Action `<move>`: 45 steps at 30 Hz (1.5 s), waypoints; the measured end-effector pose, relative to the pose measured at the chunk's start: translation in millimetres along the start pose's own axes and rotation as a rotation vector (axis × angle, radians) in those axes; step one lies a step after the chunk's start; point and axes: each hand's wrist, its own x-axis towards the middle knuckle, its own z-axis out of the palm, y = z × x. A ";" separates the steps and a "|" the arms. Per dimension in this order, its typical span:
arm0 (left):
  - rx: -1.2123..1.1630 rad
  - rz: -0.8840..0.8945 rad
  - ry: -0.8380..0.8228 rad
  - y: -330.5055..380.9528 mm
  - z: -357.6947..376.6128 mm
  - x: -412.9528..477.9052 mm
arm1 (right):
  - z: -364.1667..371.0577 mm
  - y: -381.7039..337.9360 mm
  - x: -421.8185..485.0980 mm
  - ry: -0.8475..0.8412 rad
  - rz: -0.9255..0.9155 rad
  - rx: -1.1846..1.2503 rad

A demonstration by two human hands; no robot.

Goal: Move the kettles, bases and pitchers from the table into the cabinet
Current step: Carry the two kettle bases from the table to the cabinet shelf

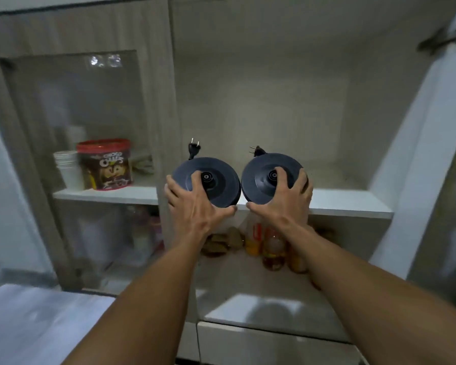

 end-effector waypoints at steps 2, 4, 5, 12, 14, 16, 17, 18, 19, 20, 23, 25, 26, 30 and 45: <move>-0.026 0.037 -0.032 25.5 27.8 10.9 | -3.8 27.7 18.6 0.025 0.044 -0.032; -0.040 0.075 -0.055 48.1 57.4 24.0 | -1.5 54.1 40.1 0.042 0.084 -0.053; -0.046 0.092 -0.064 58.5 72.5 31.8 | 1.6 66.8 52.3 0.051 0.096 -0.062; -0.044 0.075 -0.154 116.2 181.0 106.6 | 46.4 140.7 157.0 0.013 0.163 -0.103; -0.034 0.051 -0.165 127.9 208.9 128.1 | 61.6 157.8 186.6 0.024 0.159 -0.133; -0.033 0.035 -0.156 139.9 242.6 148.0 | 80.1 174.8 222.0 0.003 0.152 -0.157; -0.028 0.022 -0.127 144.3 257.1 155.8 | 89.4 181.8 237.6 -0.031 0.157 -0.168; -0.022 -0.004 -0.107 147.2 270.1 163.1 | 99.8 188.4 252.5 -0.076 0.170 -0.174; -0.023 -0.049 -0.125 150.3 280.8 170.8 | 108.8 193.3 265.4 -0.115 0.195 -0.171; -0.020 -0.106 -0.168 152.7 291.0 179.5 | 119.4 199.2 276.9 -0.143 0.212 -0.158; 0.031 -0.198 -0.320 154.6 316.1 206.4 | 141.6 211.5 298.2 -0.207 0.213 -0.101; 0.034 -0.198 -0.353 149.9 332.3 219.8 | 152.4 218.6 309.5 -0.225 0.200 -0.073; 0.026 -0.199 -0.365 147.5 339.0 224.1 | 159.3 223.2 315.2 -0.226 0.192 -0.064; 0.044 -0.217 -0.437 144.5 354.2 236.0 | 175.7 230.8 330.9 -0.251 0.194 -0.051; 0.018 -0.219 -0.499 144.6 315.6 205.7 | 129.2 211.4 288.8 -0.437 0.299 -0.088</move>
